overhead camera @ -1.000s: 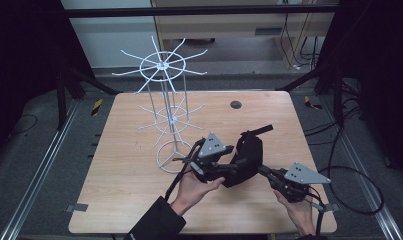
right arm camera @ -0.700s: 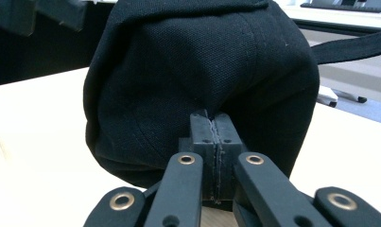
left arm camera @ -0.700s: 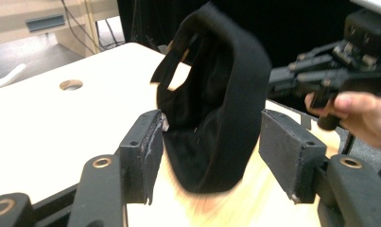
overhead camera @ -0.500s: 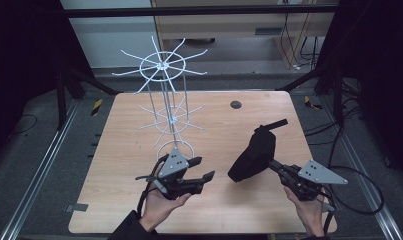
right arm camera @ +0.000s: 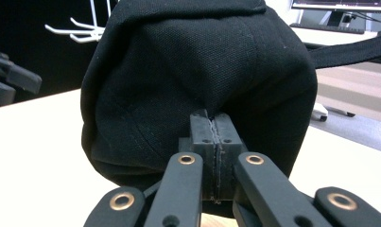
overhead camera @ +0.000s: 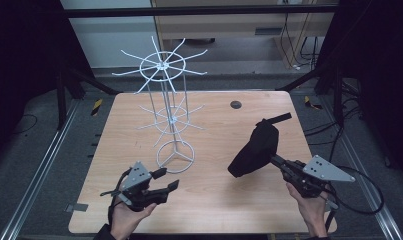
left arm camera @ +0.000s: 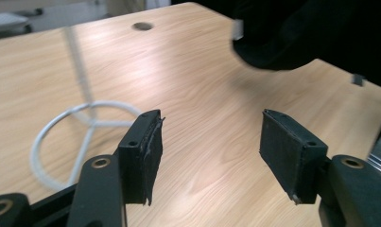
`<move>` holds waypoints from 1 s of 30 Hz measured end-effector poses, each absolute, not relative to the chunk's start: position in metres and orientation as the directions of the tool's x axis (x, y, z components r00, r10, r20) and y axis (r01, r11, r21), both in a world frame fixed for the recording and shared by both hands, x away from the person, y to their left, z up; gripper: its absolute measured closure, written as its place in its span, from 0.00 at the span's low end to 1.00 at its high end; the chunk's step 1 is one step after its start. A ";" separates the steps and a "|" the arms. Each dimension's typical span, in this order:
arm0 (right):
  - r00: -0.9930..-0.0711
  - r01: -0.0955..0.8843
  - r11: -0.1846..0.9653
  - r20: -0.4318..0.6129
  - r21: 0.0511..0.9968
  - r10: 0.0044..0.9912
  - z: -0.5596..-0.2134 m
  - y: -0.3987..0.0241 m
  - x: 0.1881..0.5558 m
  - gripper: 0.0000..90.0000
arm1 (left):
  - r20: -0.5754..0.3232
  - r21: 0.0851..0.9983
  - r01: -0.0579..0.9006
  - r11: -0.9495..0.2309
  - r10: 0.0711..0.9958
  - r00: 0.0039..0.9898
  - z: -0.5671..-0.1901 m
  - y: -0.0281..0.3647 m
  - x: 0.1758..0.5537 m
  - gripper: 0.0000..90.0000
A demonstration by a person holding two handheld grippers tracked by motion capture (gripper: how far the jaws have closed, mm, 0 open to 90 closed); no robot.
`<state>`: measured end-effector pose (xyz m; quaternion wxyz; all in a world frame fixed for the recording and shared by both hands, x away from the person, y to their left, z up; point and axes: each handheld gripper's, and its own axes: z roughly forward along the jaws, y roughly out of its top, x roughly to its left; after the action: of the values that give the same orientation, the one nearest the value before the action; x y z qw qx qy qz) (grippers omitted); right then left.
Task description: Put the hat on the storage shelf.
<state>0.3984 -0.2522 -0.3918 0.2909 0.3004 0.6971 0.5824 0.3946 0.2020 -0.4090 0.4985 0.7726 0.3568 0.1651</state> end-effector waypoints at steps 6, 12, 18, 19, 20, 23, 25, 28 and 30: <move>-0.648 0.055 0.129 -0.063 0.990 0.759 -0.375 -0.249 0.396 1.00 | -0.125 0.880 0.438 -0.183 0.800 0.586 -0.427 0.244 0.407 0.42; -0.657 0.043 0.115 -0.059 0.992 0.752 -0.361 -0.245 0.396 1.00 | -0.151 0.865 0.486 -0.123 0.860 0.488 -0.444 0.272 0.419 0.38; -0.672 0.027 0.119 -0.070 0.993 0.737 -0.346 -0.236 0.396 1.00 | -0.142 0.854 0.511 -0.098 0.901 0.410 -0.456 0.295 0.428 0.37; -0.673 0.025 0.123 -0.075 0.992 0.736 -0.343 -0.234 0.396 1.00 | -0.142 0.854 0.513 -0.093 0.905 0.401 -0.457 0.298 0.429 0.37; -0.673 0.025 0.123 -0.075 0.992 0.736 -0.343 -0.234 0.396 1.00 | -0.142 0.854 0.513 -0.093 0.905 0.401 -0.457 0.298 0.429 0.37; -0.680 0.013 0.137 -0.091 0.991 0.727 -0.331 -0.229 0.397 1.00 | -0.137 0.850 0.521 -0.084 0.918 0.371 -0.462 0.305 0.434 0.37; -0.682 0.011 0.139 -0.095 0.990 0.725 -0.329 -0.229 0.397 1.00 | -0.132 0.847 0.525 -0.083 0.923 0.360 -0.463 0.307 0.436 0.37; -0.695 -0.009 0.137 -0.105 0.991 0.711 -0.314 -0.224 0.398 1.00 | -0.121 0.838 0.539 -0.080 0.937 0.327 -0.467 0.314 0.440 0.37; -0.697 -0.014 0.136 -0.107 0.991 0.709 -0.311 -0.223 0.399 1.00 | -0.116 0.837 0.541 -0.080 0.941 0.319 -0.467 0.316 0.441 0.37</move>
<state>0.3990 -0.2230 -0.3109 0.2975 0.2510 0.6924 0.6075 0.4406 0.3162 -0.4672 0.4195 0.6954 0.5327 0.2380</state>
